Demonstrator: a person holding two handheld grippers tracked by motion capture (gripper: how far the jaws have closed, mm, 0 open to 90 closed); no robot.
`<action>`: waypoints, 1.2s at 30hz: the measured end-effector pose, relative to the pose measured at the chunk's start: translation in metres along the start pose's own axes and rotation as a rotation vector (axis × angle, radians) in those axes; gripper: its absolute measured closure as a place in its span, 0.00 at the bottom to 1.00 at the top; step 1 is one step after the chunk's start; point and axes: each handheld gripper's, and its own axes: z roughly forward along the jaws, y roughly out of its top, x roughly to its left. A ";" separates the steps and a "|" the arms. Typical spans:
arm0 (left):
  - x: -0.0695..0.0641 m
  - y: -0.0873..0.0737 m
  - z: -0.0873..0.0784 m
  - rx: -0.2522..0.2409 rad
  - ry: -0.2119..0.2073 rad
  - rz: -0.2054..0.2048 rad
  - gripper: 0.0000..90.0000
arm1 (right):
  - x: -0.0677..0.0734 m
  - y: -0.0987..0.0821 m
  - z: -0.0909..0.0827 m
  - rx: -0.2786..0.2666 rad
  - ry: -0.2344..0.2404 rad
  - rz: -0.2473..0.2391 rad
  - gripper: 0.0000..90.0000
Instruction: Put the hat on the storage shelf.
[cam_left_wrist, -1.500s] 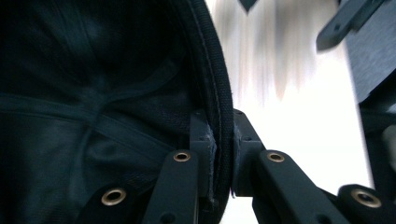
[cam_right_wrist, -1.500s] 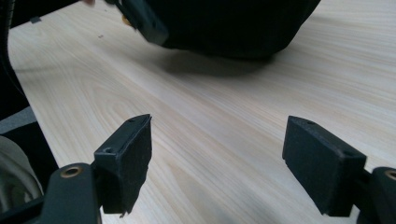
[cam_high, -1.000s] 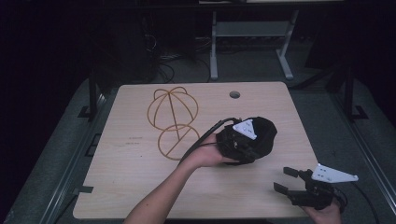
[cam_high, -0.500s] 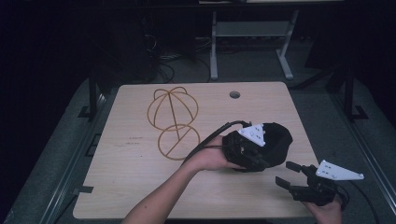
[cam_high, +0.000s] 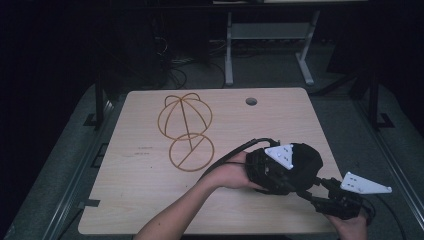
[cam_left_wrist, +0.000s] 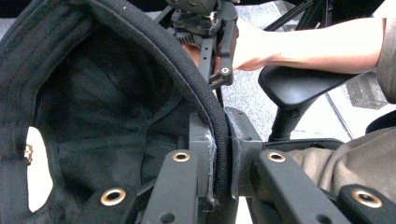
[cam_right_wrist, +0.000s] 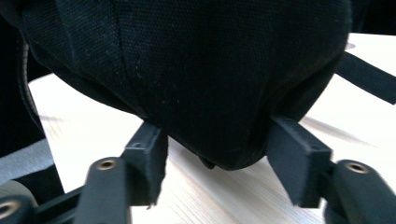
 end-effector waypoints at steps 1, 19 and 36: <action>-0.001 0.002 0.000 -0.001 -0.005 0.004 0.91 | -0.001 0.000 -0.001 -0.003 0.004 0.005 0.49; 0.003 -0.012 -0.002 -0.006 0.028 -0.002 0.87 | 0.002 0.001 -0.006 -0.016 0.035 -0.019 0.96; -0.007 -0.040 -0.038 0.025 0.228 -0.039 0.63 | -0.002 0.021 0.007 0.046 0.057 0.067 0.97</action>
